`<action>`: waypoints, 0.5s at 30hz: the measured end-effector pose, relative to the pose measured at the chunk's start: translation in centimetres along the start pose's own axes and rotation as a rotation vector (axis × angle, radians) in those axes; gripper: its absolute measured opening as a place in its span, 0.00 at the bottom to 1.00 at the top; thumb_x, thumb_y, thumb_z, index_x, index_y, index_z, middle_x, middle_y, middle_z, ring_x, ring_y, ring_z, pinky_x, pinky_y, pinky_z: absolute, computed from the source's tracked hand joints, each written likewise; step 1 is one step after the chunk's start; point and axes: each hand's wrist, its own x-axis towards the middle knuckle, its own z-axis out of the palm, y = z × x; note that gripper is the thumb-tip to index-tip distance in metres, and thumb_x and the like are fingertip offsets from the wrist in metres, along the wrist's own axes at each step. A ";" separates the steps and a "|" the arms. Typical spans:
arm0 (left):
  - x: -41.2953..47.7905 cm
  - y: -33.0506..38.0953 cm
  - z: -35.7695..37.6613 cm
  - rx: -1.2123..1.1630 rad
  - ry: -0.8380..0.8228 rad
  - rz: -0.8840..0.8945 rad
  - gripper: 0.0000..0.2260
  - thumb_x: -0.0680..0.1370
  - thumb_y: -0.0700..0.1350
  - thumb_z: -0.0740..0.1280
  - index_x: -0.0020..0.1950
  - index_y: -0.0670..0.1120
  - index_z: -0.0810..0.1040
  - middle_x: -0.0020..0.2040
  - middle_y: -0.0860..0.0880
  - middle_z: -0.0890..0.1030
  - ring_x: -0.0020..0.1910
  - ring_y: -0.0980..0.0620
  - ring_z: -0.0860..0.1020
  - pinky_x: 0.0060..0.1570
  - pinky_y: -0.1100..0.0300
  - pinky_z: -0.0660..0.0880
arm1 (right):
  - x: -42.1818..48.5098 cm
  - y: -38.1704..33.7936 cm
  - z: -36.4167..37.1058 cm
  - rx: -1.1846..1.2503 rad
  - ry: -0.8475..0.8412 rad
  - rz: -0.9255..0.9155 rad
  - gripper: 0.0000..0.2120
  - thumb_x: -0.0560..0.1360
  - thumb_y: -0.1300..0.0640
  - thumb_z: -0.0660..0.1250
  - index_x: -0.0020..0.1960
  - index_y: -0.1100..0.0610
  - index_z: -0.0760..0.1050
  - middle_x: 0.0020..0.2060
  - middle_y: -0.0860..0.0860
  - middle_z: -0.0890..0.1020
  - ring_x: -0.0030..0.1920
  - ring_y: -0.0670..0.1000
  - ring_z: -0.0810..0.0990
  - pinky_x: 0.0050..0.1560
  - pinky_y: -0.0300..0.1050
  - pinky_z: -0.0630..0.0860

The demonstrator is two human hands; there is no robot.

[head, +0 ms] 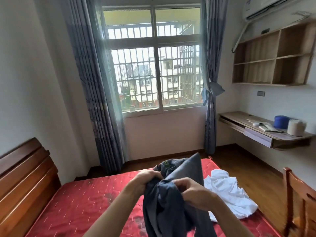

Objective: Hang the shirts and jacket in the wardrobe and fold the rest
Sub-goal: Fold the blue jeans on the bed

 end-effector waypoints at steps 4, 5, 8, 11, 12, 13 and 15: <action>1.7 1.0 -0.4 -0.221 0.105 0.138 0.14 0.55 0.31 0.66 0.39 0.36 0.79 0.39 0.37 0.78 0.33 0.41 0.78 0.40 0.51 0.78 | -2.1 1.5 -3.3 -0.182 0.138 0.295 0.13 0.66 0.75 0.60 0.42 0.66 0.82 0.37 0.55 0.80 0.39 0.50 0.79 0.44 0.43 0.76; 1.8 1.3 -0.6 -0.292 0.089 0.143 0.16 0.54 0.32 0.66 0.40 0.36 0.78 0.39 0.37 0.77 0.34 0.40 0.77 0.40 0.51 0.78 | -2.7 2.2 -4.2 -0.218 0.209 0.382 0.14 0.68 0.75 0.60 0.38 0.64 0.81 0.33 0.55 0.80 0.36 0.48 0.79 0.41 0.42 0.77; 0.4 2.6 -0.7 -0.392 0.041 0.119 0.16 0.59 0.34 0.65 0.45 0.34 0.79 0.40 0.39 0.80 0.34 0.39 0.80 0.40 0.52 0.79 | -3.2 4.9 -7.2 -0.458 0.453 0.498 0.15 0.70 0.72 0.63 0.35 0.58 0.83 0.35 0.54 0.83 0.33 0.46 0.79 0.38 0.39 0.75; -0.7 3.4 -0.3 -0.435 -0.029 0.155 0.15 0.64 0.35 0.61 0.47 0.34 0.80 0.42 0.39 0.83 0.38 0.40 0.81 0.46 0.50 0.77 | -2.5 5.4 -8.8 -0.407 0.775 0.298 0.12 0.73 0.68 0.67 0.54 0.60 0.81 0.46 0.55 0.83 0.45 0.51 0.82 0.42 0.41 0.77; -0.6 3.5 -0.4 -0.450 -0.044 0.177 0.15 0.65 0.35 0.60 0.48 0.34 0.80 0.43 0.39 0.83 0.39 0.40 0.81 0.47 0.51 0.77 | -2.0 4.7 -8.7 -0.362 0.778 0.226 0.18 0.73 0.64 0.71 0.62 0.61 0.76 0.53 0.55 0.81 0.51 0.53 0.81 0.45 0.40 0.77; -0.7 3.5 -0.5 -0.466 -0.052 0.195 0.15 0.66 0.36 0.59 0.47 0.34 0.81 0.43 0.39 0.83 0.39 0.41 0.81 0.46 0.52 0.79 | -1.4 4.1 -8.5 -0.321 0.732 0.190 0.29 0.70 0.56 0.75 0.68 0.58 0.71 0.60 0.54 0.77 0.59 0.54 0.78 0.50 0.39 0.77; -1.1 3.8 -1.0 -0.522 -0.062 0.228 0.14 0.69 0.36 0.57 0.41 0.35 0.83 0.39 0.40 0.83 0.35 0.43 0.82 0.40 0.55 0.81 | 0.0 2.8 -7.6 -0.310 0.618 0.193 0.52 0.61 0.39 0.78 0.77 0.54 0.59 0.68 0.52 0.68 0.71 0.56 0.68 0.63 0.45 0.73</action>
